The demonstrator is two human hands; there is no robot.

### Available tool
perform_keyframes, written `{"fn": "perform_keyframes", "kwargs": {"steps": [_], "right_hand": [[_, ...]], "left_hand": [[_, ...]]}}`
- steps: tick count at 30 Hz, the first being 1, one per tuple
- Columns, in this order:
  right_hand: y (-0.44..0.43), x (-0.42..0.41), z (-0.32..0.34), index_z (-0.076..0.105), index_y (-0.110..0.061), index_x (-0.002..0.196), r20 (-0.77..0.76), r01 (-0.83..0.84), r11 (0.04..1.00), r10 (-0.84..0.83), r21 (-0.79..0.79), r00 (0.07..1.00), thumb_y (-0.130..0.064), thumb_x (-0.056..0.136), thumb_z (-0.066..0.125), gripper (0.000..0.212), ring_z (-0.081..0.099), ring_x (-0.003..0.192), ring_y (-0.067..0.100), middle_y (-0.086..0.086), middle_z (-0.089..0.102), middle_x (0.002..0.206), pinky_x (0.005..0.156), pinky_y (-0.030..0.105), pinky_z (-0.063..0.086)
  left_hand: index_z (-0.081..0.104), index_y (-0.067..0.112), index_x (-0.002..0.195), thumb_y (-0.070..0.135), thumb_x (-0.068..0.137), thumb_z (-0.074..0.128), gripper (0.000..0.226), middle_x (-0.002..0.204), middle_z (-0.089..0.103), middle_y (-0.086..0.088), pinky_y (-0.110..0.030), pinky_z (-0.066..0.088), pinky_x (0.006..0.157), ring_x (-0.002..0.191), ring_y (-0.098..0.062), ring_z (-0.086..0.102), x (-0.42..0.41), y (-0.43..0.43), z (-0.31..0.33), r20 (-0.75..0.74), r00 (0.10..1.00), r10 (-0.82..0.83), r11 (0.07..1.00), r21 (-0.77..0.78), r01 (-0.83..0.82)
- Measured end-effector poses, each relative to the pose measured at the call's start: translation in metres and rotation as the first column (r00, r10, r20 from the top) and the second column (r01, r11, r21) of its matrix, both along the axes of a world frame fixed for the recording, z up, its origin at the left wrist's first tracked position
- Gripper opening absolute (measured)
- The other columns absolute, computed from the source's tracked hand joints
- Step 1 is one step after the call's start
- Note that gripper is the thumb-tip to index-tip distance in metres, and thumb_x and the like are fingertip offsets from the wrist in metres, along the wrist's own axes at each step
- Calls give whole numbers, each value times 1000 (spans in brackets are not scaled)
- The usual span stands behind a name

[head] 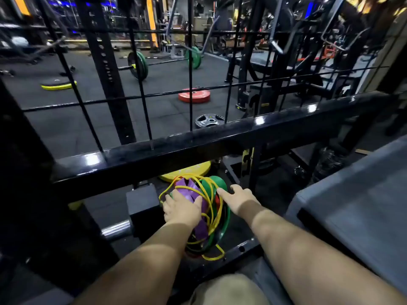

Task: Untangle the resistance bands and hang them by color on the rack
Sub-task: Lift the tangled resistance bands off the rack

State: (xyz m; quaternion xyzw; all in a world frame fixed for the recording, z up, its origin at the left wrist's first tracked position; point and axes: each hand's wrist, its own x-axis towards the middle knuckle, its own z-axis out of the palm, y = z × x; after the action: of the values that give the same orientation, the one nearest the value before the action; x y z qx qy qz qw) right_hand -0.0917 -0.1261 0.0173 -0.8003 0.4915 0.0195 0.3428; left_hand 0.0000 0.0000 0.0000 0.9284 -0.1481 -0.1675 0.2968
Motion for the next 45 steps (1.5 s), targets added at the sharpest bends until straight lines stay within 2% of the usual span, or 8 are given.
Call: {"fn": "perform_keyframes", "kwargs": {"steps": [4,14,18,22,27,33,39,45], "right_hand": [[-8,11,-14,26,-25,151,11,-9,998,9,61,1000,-72,87,40,80,39,133,35,14,32,150,107,45,37],[-30,32,-54,11,-21,154,141,118,941,-170,318,975,-74,75,57,105,33,139,34,12,28,155,112,49,31],[-35,38,-62,16,-15,152,161,152,915,-225,374,961,-74,72,62,110,34,138,34,12,31,154,112,49,32],[-33,41,-72,15,-15,153,201,163,852,-296,497,934,-71,70,68,113,37,137,33,11,31,154,112,47,32],[-26,44,-71,11,-22,154,255,151,792,-361,591,897,-64,66,77,117,41,134,33,10,36,151,110,48,35],[-64,56,-147,57,-21,130,265,142,790,-361,596,894,-82,23,81,126,67,102,26,3,69,114,94,44,51],[-20,48,-72,32,-13,143,294,183,781,-426,597,856,-72,23,85,144,56,118,33,12,53,133,99,51,48],[-10,51,-67,30,-12,142,282,190,787,-419,587,863,-69,34,85,134,56,116,34,13,53,130,98,51,49]], "left_hand": [[11,7,150,56,91,48,85,156,21,-16,-46,24,114,144,-32,19,12,-4,-8,-91,993,71,997,7,-70],[11,12,151,74,80,47,101,156,18,-11,-50,20,113,144,-32,15,18,-26,-17,-28,989,145,981,133,-140],[20,19,149,70,80,53,92,155,20,-7,-52,23,110,141,-32,19,19,-29,-19,-82,970,231,973,25,-229],[22,17,148,54,80,67,89,156,14,-4,-47,24,111,140,-31,19,1,-29,-27,-186,912,365,897,-191,-398],[15,16,149,48,79,71,95,155,20,-10,-45,27,110,137,-34,21,1,-27,-27,-280,846,454,821,-239,-519],[12,13,150,49,74,76,105,150,22,-20,-47,24,113,139,-38,22,-1,-28,-26,-395,759,517,740,-239,-628],[27,3,141,56,72,74,99,140,32,-20,-46,43,101,125,-39,42,3,-23,-29,-545,615,569,646,-166,-745],[29,-1,133,56,65,79,102,134,43,-23,-48,47,98,119,-39,50,9,-24,-33,-601,549,581,592,-150,-792]]}}
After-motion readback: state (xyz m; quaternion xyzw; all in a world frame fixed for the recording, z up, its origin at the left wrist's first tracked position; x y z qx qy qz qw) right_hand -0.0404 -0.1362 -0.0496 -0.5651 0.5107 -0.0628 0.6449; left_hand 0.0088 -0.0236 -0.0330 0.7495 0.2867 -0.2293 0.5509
